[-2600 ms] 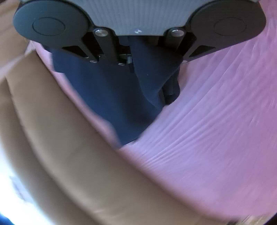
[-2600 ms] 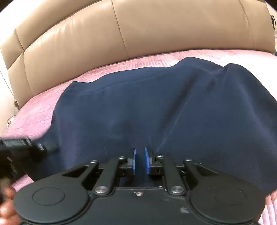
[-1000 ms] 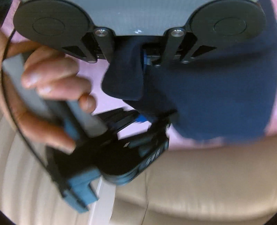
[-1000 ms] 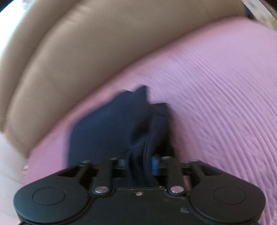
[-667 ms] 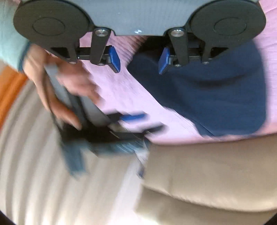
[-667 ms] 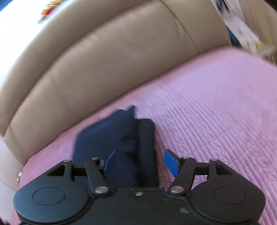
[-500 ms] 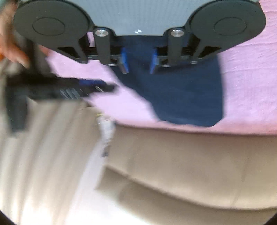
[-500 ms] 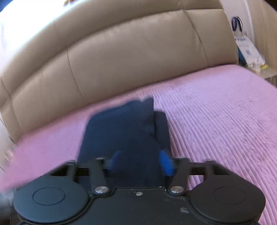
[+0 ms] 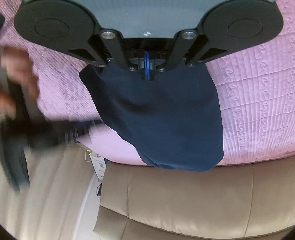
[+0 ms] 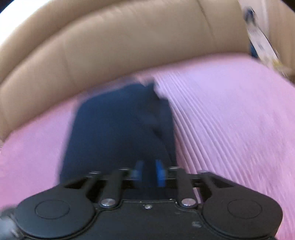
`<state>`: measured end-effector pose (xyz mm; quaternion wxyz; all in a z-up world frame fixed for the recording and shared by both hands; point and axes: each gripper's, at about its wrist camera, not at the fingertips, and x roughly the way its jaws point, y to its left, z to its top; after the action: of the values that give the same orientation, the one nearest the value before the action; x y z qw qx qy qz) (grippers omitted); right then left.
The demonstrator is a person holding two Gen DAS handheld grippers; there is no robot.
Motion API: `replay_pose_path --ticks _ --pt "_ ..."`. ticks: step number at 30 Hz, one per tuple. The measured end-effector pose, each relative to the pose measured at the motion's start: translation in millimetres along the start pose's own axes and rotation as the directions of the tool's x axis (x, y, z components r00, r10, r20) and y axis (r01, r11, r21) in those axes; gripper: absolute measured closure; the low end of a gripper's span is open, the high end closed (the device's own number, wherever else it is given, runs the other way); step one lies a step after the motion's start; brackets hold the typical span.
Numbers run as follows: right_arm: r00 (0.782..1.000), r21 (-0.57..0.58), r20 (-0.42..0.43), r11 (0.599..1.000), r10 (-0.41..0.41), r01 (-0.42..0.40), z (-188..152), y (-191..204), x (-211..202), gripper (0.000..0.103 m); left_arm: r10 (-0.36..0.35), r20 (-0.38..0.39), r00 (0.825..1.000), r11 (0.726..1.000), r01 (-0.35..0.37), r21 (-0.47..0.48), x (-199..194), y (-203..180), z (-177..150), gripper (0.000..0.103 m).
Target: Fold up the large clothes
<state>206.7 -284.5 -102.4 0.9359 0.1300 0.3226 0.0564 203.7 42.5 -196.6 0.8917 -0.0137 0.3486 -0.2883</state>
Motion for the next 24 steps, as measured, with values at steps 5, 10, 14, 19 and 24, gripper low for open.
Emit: replay_pose_path --ticks 5,10,14,19,24 --pt "0.994 -0.032 0.018 0.994 0.109 -0.109 55 27 54 0.049 -0.067 -0.002 0.998 0.997 0.067 -0.042 3 13 7 0.1" --pt "0.998 -0.053 -0.069 0.998 0.015 -0.019 69 38 128 0.103 -0.066 -0.017 0.998 0.997 0.067 0.025 2 9 10 0.1" --pt "0.99 -0.007 -0.079 0.994 -0.113 0.113 79 27 151 0.103 -0.071 -0.061 0.996 0.995 0.075 0.059 5 8 14 0.099" --pt "0.995 0.01 -0.008 0.995 -0.099 0.099 69 25 99 0.096 -0.137 -0.042 0.99 0.989 0.139 0.043 -1 13 17 0.099" --pt "0.998 -0.046 -0.026 0.998 -0.054 0.053 21 37 26 0.092 -0.173 0.011 0.985 0.985 0.173 0.01 -16 8 22 0.096"
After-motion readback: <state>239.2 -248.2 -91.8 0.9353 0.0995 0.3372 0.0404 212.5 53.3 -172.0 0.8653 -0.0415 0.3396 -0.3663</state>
